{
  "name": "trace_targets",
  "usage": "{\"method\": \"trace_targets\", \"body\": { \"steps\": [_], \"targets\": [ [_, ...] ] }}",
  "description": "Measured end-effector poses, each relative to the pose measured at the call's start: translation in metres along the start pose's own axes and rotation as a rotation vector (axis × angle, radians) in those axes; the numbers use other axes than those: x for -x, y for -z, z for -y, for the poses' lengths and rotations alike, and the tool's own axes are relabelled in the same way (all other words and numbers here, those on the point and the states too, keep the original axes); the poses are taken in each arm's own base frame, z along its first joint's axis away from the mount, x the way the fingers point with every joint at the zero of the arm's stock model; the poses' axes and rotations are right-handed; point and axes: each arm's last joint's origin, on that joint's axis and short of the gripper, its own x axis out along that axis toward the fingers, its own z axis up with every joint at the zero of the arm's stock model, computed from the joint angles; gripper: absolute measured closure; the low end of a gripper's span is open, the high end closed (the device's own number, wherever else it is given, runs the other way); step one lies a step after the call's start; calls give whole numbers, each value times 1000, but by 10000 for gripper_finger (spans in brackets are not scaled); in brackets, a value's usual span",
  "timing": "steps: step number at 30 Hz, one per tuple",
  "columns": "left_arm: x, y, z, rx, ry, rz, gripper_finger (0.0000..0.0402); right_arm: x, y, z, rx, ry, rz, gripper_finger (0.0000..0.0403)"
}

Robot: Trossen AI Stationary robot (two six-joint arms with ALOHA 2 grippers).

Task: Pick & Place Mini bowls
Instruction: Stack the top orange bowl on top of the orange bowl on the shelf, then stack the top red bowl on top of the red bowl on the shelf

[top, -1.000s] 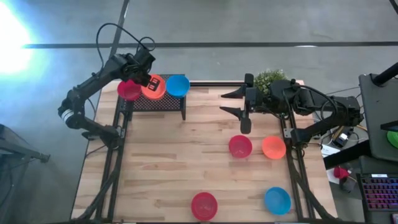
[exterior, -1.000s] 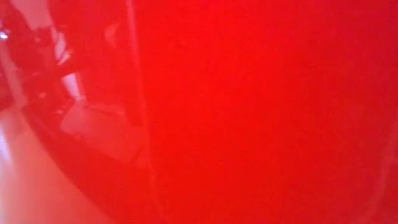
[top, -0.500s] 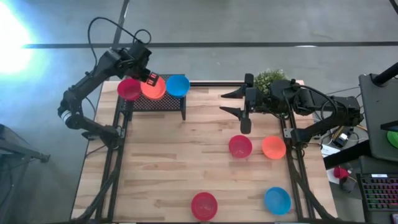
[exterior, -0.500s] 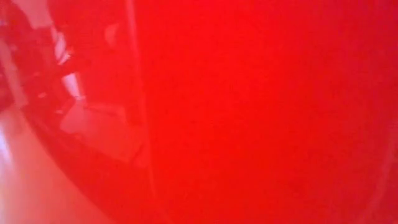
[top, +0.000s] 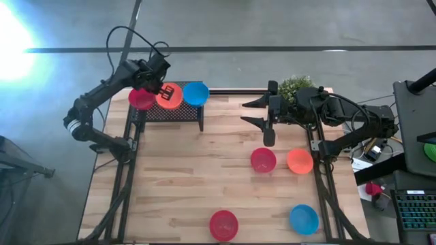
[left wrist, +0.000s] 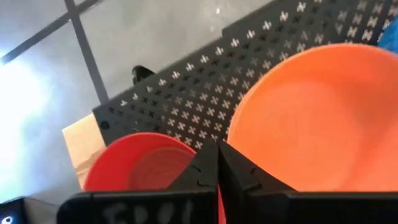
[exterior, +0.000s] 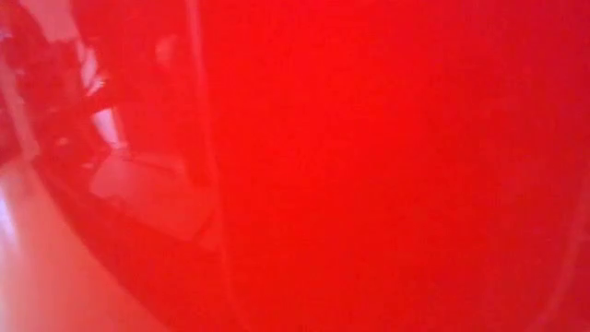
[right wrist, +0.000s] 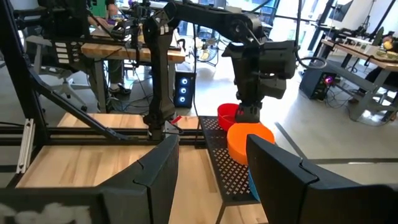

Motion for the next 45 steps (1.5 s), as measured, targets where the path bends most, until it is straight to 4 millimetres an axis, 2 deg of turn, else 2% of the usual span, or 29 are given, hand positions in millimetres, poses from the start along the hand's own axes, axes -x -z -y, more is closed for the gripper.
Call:
{"method": "trace_targets", "body": {
  "steps": [5,8,13,16,21,26,30,32,38,45],
  "targets": [
    [-2,1,1,-3,-2,-4,401,0,0,0,-2,0,0,220],
    [4,-1,-1,6,-1,19,401,0,0,0,-3,0,0,220],
    [36,-7,-9,42,28,136,401,0,0,0,-2,4,-3,220],
    [61,-2,-10,38,67,217,401,0,2,1,-6,26,-24,222],
    [97,20,-2,-8,180,343,401,6,6,3,-20,53,-73,250],
    [130,47,8,-95,299,458,401,21,9,6,-65,54,-118,311],
    [151,66,17,-134,391,532,401,33,18,8,-116,62,-224,370],
    [158,73,21,-152,415,565,401,36,26,8,-160,59,-303,388],
    [174,88,43,-240,469,654,401,40,55,6,-278,118,-627,390],
    [180,93,68,-334,504,693,401,40,82,4,-370,249,-945,390]
  ]
}}
